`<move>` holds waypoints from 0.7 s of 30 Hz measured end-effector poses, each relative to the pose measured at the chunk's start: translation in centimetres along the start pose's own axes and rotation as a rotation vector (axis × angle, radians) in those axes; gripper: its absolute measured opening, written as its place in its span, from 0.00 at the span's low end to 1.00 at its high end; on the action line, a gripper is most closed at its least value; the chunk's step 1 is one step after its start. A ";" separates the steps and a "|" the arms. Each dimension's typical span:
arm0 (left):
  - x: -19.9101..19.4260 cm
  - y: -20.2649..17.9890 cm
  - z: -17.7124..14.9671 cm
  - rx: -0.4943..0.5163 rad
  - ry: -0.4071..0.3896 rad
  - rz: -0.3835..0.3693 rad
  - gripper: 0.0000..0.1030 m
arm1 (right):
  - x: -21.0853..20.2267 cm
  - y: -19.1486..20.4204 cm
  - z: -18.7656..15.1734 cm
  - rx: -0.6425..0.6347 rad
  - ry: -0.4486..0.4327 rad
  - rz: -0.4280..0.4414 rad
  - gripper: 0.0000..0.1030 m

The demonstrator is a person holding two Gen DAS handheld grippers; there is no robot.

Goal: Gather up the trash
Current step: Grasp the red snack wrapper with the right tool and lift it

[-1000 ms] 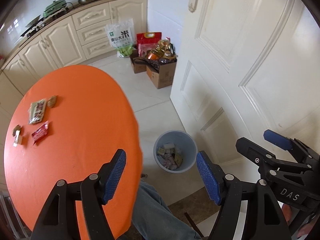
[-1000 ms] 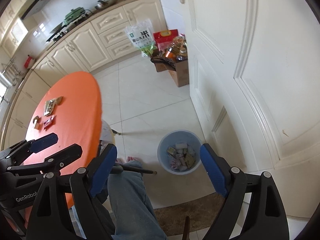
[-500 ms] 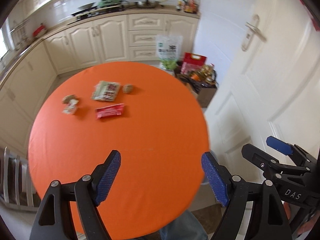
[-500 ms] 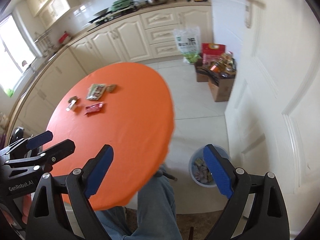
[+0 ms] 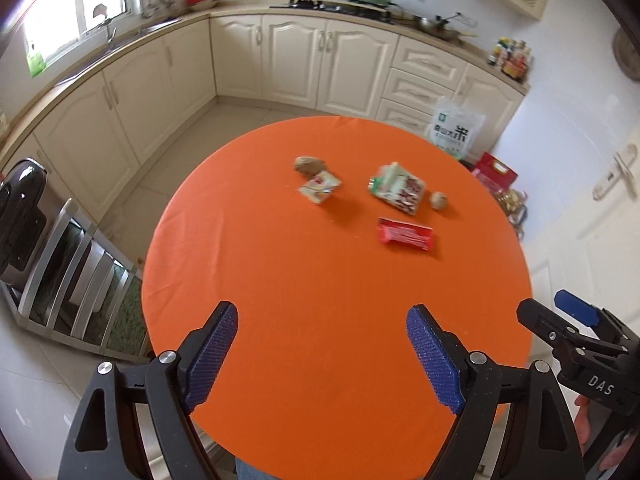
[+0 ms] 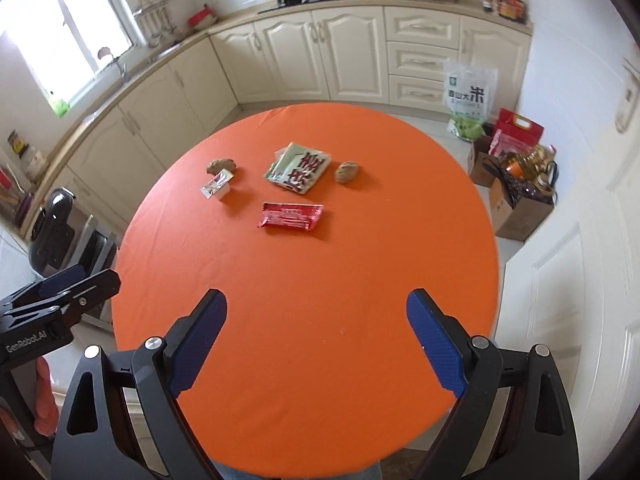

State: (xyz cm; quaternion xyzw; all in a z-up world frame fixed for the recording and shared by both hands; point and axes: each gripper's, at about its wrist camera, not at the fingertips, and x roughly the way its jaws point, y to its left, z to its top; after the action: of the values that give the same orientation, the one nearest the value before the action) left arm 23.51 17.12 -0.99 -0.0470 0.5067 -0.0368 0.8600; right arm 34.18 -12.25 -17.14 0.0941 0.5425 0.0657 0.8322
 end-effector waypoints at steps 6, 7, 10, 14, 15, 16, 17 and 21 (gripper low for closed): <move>3.0 2.1 3.2 -0.031 0.050 0.012 0.80 | 6.3 1.7 3.2 -0.018 0.104 0.009 0.90; 3.6 2.3 3.5 -0.038 0.059 0.007 0.80 | 7.2 1.8 3.7 -0.014 0.115 0.012 0.90; 6.0 3.9 4.8 -0.055 0.090 0.001 0.80 | 9.9 2.1 5.0 -0.009 0.153 0.020 0.90; 9.0 5.1 6.2 -0.063 0.132 -0.013 0.80 | 13.9 2.9 6.4 -0.014 0.215 0.009 0.90; 9.6 5.4 6.6 -0.067 0.142 -0.017 0.80 | 14.5 2.9 6.5 -0.015 0.223 0.007 0.90; 10.1 5.7 7.0 -0.072 0.149 -0.016 0.80 | 15.2 3.0 6.6 -0.017 0.232 0.004 0.90; 10.6 5.8 7.2 -0.075 0.153 -0.012 0.80 | 15.9 3.1 6.8 -0.021 0.240 0.001 0.90; 12.5 6.7 8.3 -0.076 0.174 -0.017 0.80 | 18.0 3.2 7.3 -0.021 0.259 -0.029 0.88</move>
State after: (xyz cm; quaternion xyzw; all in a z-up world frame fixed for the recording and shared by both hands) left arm 36.95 22.72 -8.58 -0.0802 0.5803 -0.0289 0.8099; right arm 48.08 -5.97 -29.57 0.0680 0.6460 0.0709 0.7570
